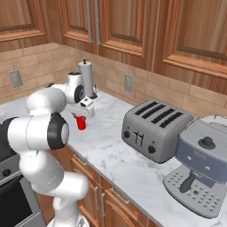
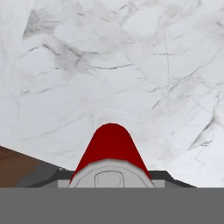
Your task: Four empty soda cans are scattered around the kitchen. Gather all the cans and cluster them next to the stove for recycling.
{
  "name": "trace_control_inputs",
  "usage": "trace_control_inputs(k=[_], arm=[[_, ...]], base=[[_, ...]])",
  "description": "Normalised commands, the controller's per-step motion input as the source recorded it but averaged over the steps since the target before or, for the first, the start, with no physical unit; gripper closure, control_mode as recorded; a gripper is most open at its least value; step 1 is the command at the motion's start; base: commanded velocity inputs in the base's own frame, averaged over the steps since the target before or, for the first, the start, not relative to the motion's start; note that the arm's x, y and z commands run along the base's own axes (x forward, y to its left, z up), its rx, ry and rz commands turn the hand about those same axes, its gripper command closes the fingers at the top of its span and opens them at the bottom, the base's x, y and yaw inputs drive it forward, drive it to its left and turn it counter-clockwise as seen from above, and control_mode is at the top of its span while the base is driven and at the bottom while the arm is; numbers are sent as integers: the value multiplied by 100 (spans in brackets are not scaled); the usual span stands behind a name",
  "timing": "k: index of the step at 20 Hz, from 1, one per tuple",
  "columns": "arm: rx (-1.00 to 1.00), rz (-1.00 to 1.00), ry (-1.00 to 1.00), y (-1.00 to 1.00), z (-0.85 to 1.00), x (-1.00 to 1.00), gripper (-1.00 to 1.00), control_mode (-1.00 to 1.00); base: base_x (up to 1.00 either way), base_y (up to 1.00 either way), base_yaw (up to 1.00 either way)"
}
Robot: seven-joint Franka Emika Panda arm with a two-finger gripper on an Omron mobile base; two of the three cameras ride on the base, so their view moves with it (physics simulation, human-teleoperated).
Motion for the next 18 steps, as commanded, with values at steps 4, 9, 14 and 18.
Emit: trace_control_inputs(k=[4,9,14,18], arm=[[0,1,-5,0,26,-29,100,-100],[0,1,-3,0,15,-26,100,-100],[0,1,0,0,10,-22,100,-100],[0,2,0,-2,4,-22,100,-100]], base=[[0,0,0],[0,0,0],[0,0,0],[0,0,0]])
